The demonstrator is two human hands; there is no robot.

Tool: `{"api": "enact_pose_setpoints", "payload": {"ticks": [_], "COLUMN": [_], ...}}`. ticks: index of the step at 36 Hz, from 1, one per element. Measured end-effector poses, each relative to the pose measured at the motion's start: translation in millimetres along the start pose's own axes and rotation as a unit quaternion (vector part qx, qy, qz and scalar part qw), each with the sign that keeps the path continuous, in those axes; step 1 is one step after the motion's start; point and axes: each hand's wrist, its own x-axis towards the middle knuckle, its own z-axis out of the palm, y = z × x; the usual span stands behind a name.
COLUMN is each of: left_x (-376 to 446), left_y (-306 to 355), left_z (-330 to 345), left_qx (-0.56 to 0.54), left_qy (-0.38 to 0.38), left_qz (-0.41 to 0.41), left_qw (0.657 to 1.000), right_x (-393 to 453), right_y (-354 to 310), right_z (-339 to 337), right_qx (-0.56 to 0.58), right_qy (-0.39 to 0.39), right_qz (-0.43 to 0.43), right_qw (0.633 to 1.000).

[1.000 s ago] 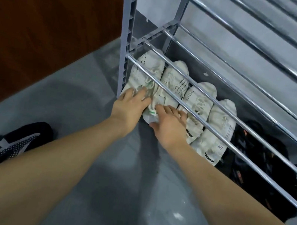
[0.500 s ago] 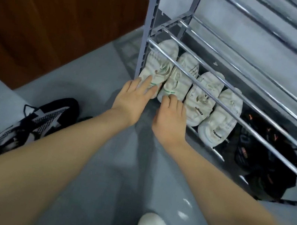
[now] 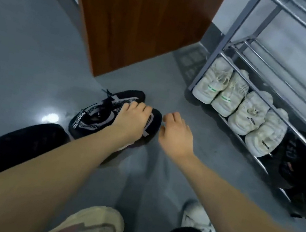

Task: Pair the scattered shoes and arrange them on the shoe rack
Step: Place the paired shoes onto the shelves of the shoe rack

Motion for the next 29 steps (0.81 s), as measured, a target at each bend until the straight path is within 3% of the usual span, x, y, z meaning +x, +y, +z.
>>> {"api": "enact_pose_setpoints", "payload": {"ticks": [10, 13, 20, 24, 29], "left_x": [-56.2, -66.3, -80.7, -82.7, -77.1], "left_y": [-55.3, -67.3, -94.7, -95.3, -86.5], "left_z": [6.2, 12.9, 19.3, 23.1, 20.5], "left_qx": [-0.019, -0.037, 0.061, -0.02, -0.015], "left_qy": [-0.069, -0.058, -0.045, -0.058, -0.009], "left_qz": [-0.052, -0.08, -0.053, -0.041, -0.041], "left_qw": [0.996, 0.994, 0.996, 0.997, 0.999], "right_x": [2.4, 1.7, -13.0, -16.1, -18.0], "right_y": [-49.0, -63.1, -98.9, -107.2, -105.6], "right_z": [11.9, 25.4, 57.9, 65.1, 59.0], "right_qx": [-0.052, -0.035, 0.032, 0.026, 0.016], "right_qy": [-0.073, -0.069, -0.11, -0.079, -0.086], "right_qz": [-0.159, -0.156, -0.169, -0.15, -0.159], "right_qw": [0.983, 0.985, 0.979, 0.985, 0.983]}}
